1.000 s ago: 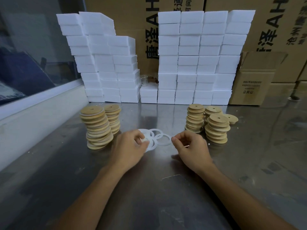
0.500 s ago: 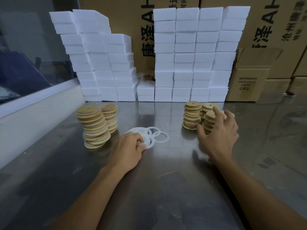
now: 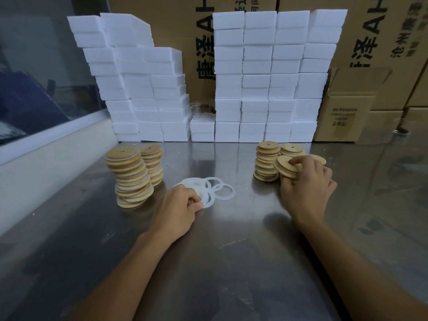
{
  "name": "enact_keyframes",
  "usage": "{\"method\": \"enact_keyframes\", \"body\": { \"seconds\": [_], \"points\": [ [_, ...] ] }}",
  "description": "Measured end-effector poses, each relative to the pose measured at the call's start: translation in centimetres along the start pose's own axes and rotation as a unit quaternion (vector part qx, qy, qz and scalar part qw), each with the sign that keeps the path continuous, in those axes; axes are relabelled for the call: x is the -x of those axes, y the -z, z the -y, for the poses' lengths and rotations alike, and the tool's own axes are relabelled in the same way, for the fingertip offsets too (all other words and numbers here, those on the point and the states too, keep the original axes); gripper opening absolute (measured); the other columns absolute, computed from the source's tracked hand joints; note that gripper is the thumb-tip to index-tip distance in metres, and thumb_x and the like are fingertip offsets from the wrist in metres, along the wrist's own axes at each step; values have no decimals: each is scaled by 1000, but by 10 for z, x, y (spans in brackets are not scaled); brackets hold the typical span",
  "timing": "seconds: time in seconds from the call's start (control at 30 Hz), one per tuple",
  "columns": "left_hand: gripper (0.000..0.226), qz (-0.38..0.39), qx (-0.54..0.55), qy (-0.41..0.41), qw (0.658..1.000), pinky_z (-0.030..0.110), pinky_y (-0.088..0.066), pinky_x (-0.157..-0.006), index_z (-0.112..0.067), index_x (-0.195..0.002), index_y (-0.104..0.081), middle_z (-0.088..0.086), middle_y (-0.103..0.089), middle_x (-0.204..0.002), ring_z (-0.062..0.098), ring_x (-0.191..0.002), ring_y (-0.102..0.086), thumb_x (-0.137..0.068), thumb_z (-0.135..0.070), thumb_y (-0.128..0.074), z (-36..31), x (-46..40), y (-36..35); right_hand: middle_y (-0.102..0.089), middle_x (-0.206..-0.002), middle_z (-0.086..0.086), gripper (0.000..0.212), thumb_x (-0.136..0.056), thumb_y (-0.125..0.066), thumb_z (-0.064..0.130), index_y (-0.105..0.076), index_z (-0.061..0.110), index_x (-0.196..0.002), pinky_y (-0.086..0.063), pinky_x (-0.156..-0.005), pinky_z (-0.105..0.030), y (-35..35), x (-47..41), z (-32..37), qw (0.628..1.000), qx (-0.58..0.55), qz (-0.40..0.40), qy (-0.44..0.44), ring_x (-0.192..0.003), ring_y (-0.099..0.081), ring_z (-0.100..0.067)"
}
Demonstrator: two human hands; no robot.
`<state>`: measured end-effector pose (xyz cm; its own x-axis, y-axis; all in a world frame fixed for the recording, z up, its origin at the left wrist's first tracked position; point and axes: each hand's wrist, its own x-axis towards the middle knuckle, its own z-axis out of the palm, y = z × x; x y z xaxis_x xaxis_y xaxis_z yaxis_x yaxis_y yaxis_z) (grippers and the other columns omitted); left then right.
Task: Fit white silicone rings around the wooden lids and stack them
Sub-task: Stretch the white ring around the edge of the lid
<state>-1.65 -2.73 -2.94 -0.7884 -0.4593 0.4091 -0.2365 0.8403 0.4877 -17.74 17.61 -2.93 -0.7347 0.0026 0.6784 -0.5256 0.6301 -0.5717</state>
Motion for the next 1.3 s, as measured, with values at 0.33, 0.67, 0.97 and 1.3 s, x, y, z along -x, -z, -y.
{"method": "enact_keyframes", "body": {
  "seconds": [0.33, 0.67, 0.97, 1.3],
  "points": [
    [21, -14, 70, 18, 997, 20, -36, -64, -20, -71, -61, -7, -57, -80, 8, -71, -52, -89, -10, -64, -5, -6, 4, -64, -80, 0, 17, -94, -60, 11, -55, 26, -100, -49, -55, -27, -8, 38, 47, 872, -388, 283, -98, -56, -59, -12],
    [15, 101, 533, 171, 822, 42, -58, -82, -5, -93, -68, 14, -70, -101, 27, -96, -67, -96, -11, -55, -35, -2, 20, -73, -96, -2, 29, -99, -49, 32, -73, 17, -93, -46, -64, -31, 1, 36, 52, 824, -432, 346, -123, -77, -65, -18],
    [14, 18, 457, 159, 875, 37, -59, -56, -8, -87, -54, 17, -67, -103, 32, -87, -70, -99, -15, -53, -41, 5, -9, -65, -76, -5, 26, -100, -54, 29, -63, 10, -84, -53, -68, -48, -6, 46, 54, 887, -340, 308, 51, -73, -62, -25],
    [39, 23, 479, 127, 868, 41, -60, -61, -5, -90, -60, 10, -72, -96, 24, -88, -73, -74, -35, -78, -42, 8, -12, -69, -80, 10, 18, -100, -55, 32, -72, 27, -99, -55, -56, -29, -9, 45, 52, 894, -337, 281, 89, -62, -65, -10]
  ]
}}
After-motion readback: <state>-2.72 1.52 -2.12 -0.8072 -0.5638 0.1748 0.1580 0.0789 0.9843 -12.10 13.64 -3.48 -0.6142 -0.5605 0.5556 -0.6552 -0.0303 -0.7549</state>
